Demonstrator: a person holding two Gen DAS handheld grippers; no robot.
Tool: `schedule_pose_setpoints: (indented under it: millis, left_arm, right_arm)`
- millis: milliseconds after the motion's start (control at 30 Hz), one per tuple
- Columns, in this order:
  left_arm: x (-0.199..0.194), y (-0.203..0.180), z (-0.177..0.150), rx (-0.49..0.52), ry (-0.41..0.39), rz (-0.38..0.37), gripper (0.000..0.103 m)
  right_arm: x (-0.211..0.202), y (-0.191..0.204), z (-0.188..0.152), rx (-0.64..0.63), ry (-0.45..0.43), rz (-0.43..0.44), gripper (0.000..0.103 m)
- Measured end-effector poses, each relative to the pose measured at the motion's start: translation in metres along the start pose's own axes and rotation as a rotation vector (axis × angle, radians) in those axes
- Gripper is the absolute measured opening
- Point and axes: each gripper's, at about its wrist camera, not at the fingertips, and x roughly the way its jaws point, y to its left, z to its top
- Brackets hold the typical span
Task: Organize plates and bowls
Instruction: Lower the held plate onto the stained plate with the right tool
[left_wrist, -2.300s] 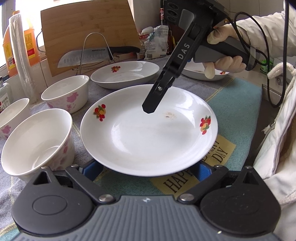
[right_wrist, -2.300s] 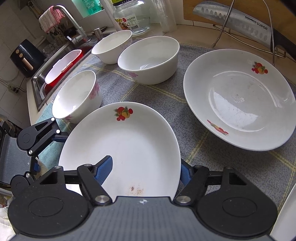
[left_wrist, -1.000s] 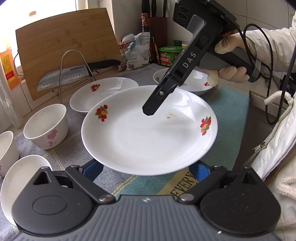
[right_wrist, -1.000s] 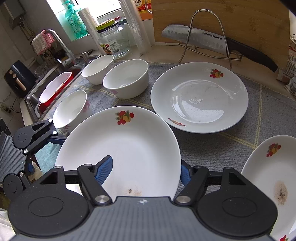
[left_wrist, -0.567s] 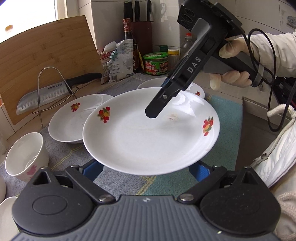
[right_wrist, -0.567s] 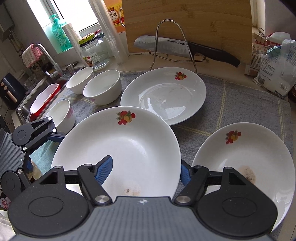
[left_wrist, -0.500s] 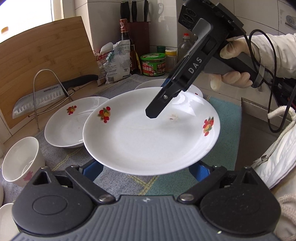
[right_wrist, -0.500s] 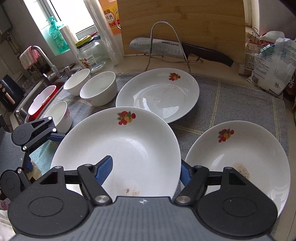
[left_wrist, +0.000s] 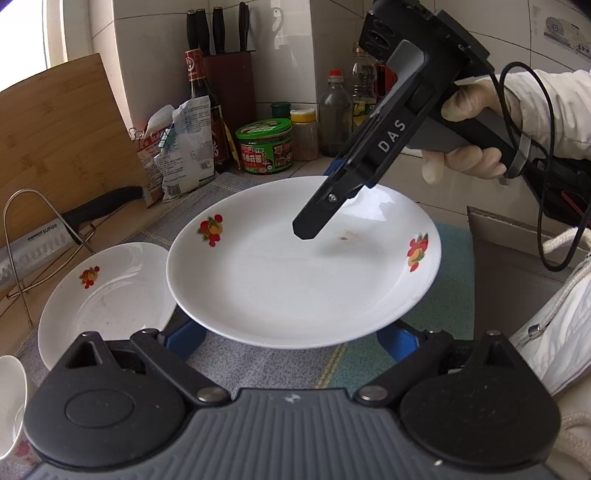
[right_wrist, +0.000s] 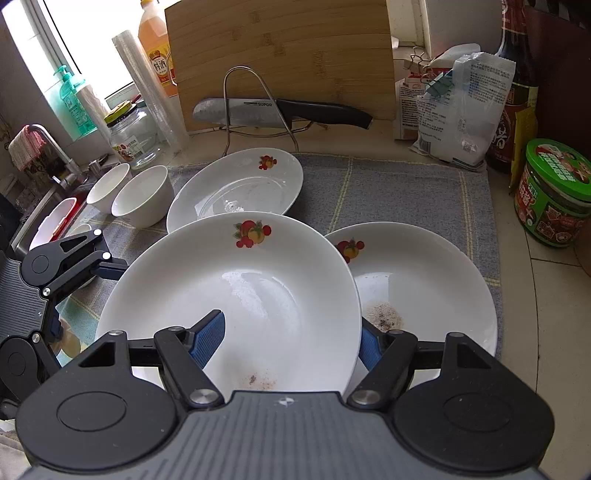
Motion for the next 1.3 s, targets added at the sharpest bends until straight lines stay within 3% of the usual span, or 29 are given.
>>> schedule_pose_setpoints:
  millis: [533,1300]
  left_arm:
    - [0.057,0.000,0.025,0.011,0.016,-0.065,0.098]
    - [0.083,0.004,0.035,0.003,0.099,-0.079,0.098]
  right_arm:
    - [-0.007,-0.058,-0.010,0.078,-0.003,-0.059,0.078]
    - [0.011,-0.080,-0.010,0.115,0.038,-0.065,0.078]
